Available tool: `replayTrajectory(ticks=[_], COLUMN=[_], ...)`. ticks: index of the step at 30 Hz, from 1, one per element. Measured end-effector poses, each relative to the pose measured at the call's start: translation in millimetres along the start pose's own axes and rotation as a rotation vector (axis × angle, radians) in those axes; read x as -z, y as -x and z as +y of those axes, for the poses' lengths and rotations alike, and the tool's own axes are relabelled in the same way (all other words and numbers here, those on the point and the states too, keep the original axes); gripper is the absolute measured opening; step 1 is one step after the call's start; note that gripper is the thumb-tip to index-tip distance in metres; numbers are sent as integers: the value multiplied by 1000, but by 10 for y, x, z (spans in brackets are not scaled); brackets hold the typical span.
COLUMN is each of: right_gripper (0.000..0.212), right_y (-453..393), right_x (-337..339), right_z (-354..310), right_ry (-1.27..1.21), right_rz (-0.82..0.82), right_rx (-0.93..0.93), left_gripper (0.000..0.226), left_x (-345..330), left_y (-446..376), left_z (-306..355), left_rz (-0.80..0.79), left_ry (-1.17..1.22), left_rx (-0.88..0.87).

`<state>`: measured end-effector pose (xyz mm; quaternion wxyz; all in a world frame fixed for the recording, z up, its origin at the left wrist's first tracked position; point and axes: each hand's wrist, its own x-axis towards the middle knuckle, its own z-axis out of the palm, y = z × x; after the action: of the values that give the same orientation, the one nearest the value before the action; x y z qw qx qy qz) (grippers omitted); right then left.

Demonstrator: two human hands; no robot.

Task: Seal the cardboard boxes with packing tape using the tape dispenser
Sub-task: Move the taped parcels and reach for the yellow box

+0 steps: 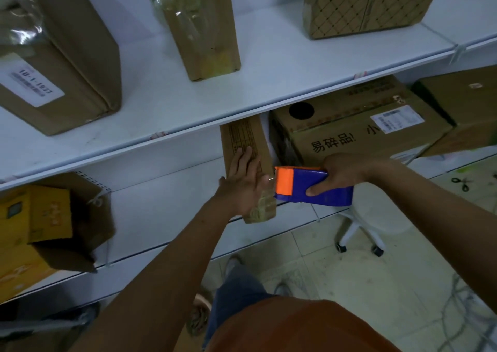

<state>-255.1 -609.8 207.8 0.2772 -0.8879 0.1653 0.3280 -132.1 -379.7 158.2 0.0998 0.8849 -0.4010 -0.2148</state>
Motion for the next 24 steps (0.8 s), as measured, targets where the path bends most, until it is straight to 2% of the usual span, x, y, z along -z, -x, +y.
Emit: replayTrajectory(ticks=[6, 13, 22, 24], right_gripper=[46, 45, 78, 71], right_y=[19, 354, 409, 396], right_x=[-171, 29, -30, -80], right_z=[125, 221, 618, 669], right_ry=[-183, -2, 231, 273], right_rz=[2, 116, 177, 203], right_rx=[40, -19, -120, -143], left_gripper=[75, 76, 81, 80], left_x=[-165, -203, -160, -152], left_y=[-30, -90, -84, -91], left_z=[-22, 137, -109, -117], left_rz=[107, 99, 133, 123], left_ry=[-277, -304, -288, -284], left_rx=[-20, -3, -68, -69])
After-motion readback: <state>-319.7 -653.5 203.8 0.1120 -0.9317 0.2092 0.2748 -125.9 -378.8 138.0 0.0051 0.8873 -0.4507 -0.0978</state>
